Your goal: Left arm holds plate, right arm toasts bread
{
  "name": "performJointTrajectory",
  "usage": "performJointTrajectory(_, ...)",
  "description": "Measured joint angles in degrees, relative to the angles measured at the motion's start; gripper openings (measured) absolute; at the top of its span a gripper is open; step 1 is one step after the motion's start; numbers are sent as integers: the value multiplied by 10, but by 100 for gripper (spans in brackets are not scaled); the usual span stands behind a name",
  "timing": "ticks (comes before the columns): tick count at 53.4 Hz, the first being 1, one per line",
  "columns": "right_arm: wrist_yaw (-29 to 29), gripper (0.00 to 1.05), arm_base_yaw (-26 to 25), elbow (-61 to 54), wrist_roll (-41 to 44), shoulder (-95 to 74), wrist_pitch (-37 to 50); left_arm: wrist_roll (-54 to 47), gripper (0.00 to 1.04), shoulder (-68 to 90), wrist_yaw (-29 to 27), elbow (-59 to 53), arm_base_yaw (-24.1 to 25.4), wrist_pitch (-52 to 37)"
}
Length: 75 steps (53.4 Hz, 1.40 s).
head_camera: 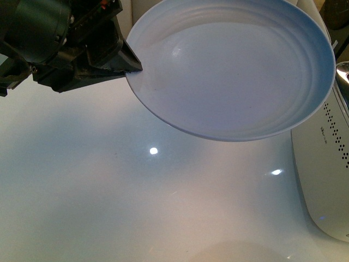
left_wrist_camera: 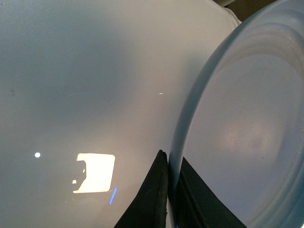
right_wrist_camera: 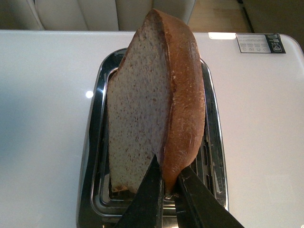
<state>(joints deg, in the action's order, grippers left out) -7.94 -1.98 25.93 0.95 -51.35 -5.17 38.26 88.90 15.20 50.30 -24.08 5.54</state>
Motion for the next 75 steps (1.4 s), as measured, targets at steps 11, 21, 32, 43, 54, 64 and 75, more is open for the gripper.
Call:
performJointTrajectory(11, -4, 2, -9, -2, -1, 2, -6, 0, 3, 0, 0, 0, 0, 0)
performJointTrajectory(21, -7, 2, -4, -2, -12, -17, -6, 0, 3, 0, 0, 0, 0, 0)
performJointTrajectory(32, -19, 2, 23, -2, -27, -52, -1, 0, 3, 0, 0, 0, 0, 0)
performJointTrajectory(43, -27, 2, 43, -2, -43, -94, 22, 0, 3, 0, 0, 0, 0, 0)
performJointTrajectory(54, -26, 3, 61, -11, -53, -137, 54, 0, 3, 0, 0, 0, 0, 0)
performJointTrajectory(64, -26, 26, 61, -21, -57, -149, 67, 0, 3, 0, 0, 0, 0, 0)
performJointTrajectory(75, -14, 64, 47, -35, -58, -122, 78, 0, 3, 0, 0, 0, 0, 0)
